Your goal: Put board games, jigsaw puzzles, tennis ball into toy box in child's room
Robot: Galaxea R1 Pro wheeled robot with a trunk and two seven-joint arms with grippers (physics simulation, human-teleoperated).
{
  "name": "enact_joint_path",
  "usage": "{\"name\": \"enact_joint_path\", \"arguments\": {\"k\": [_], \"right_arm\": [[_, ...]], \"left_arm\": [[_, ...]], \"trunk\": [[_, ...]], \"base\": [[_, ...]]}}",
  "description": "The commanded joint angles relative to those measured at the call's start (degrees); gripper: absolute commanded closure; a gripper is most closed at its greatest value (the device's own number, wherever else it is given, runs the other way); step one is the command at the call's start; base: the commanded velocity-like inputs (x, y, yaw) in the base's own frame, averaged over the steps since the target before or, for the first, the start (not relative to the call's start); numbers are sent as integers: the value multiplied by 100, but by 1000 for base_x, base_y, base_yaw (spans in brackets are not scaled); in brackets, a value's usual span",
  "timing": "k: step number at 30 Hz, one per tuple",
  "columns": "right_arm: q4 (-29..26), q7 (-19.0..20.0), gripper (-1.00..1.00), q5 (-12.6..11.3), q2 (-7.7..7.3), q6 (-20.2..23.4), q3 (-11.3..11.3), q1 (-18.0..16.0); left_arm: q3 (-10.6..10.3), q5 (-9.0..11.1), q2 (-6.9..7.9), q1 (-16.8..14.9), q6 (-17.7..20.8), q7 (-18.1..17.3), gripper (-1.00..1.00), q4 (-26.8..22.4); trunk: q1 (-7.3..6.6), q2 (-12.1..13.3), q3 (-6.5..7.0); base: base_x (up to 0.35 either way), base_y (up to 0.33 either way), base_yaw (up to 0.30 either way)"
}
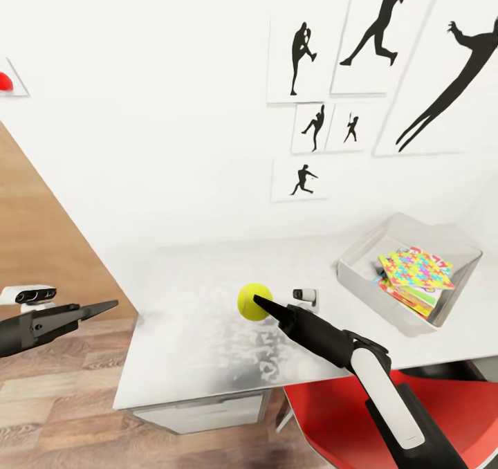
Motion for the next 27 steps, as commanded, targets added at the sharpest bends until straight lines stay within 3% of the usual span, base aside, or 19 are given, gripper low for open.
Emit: {"name": "enact_joint_path", "arguments": {"k": [1, 27], "right_arm": [[0, -13, 100, -67, -4, 52, 0, -3], [-2, -22, 100, -62, -3, 46, 4, 4]], "left_arm": [[0, -4, 3, -4, 61, -21, -100, -1], [-1, -5, 2, -4, 60, -21, -100, -1]], "trunk": [[3, -10, 0], [3, -10, 88]], "base": [[0, 0, 0], [0, 0, 0]]}}
